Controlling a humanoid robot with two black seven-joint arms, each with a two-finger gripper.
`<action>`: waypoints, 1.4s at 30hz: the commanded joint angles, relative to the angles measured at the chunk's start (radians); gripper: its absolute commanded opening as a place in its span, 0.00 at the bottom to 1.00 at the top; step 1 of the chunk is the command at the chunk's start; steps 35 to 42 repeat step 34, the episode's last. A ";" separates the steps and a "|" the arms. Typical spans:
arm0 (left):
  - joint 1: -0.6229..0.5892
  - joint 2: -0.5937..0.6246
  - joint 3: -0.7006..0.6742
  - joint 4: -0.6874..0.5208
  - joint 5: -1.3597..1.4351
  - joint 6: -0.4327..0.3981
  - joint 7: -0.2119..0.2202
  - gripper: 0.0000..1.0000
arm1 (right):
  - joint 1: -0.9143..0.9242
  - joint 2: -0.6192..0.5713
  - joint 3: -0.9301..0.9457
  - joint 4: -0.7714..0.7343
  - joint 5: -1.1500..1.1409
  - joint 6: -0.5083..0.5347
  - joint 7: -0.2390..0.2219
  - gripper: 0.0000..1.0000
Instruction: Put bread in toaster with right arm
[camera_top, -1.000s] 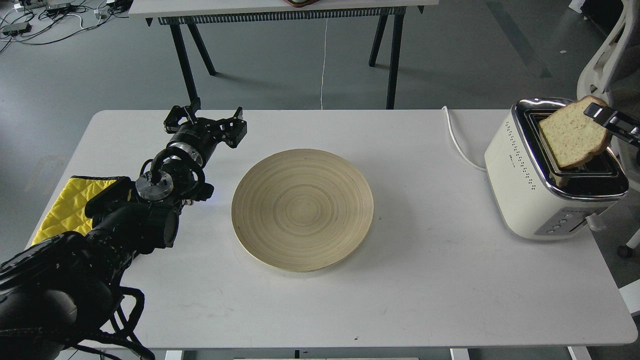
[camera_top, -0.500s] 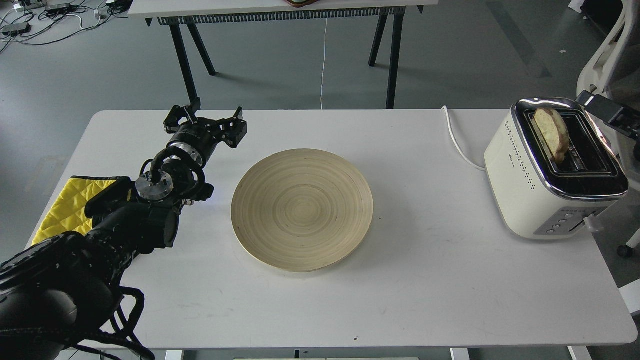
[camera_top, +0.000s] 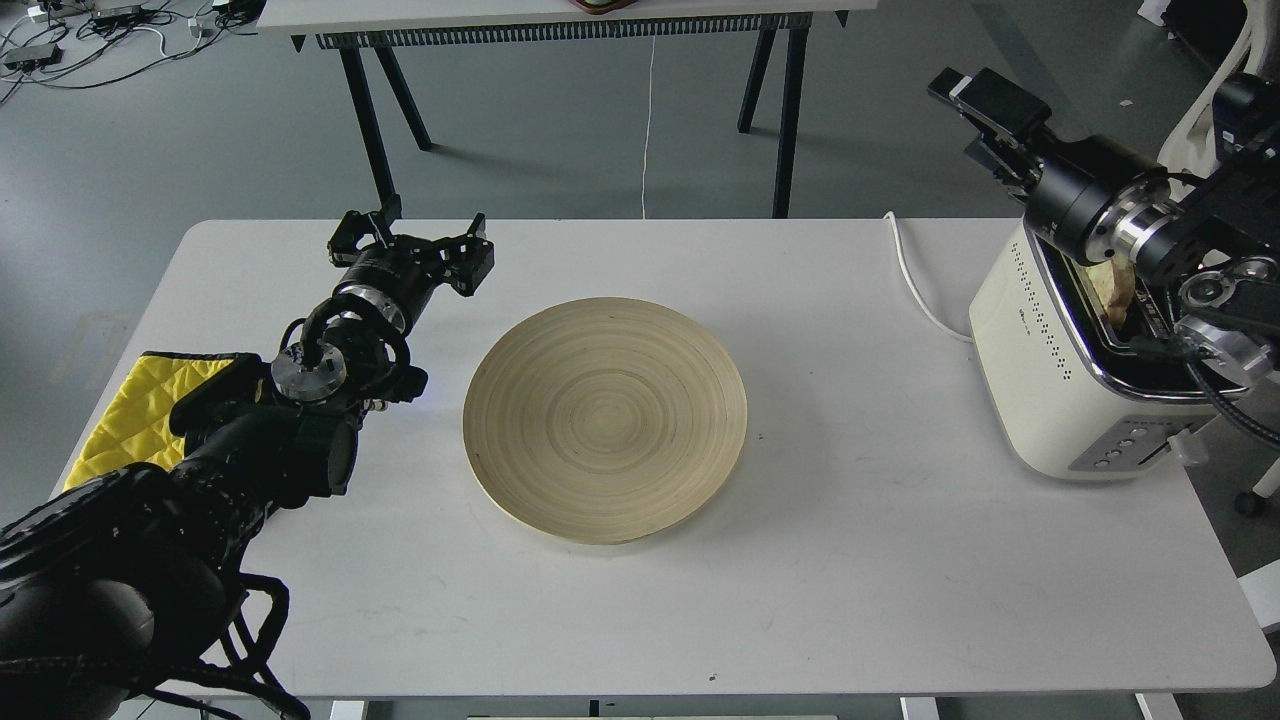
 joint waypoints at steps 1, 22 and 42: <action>0.000 0.000 0.000 0.000 0.000 0.000 0.000 1.00 | -0.116 0.137 0.147 -0.073 0.115 0.027 0.013 0.99; 0.000 0.000 0.000 0.000 0.000 0.000 -0.002 1.00 | -0.542 0.412 0.539 -0.479 0.364 0.774 0.160 0.99; 0.000 0.000 0.000 0.000 0.000 0.000 -0.002 1.00 | -0.568 0.429 0.534 -0.482 0.364 0.774 0.160 0.99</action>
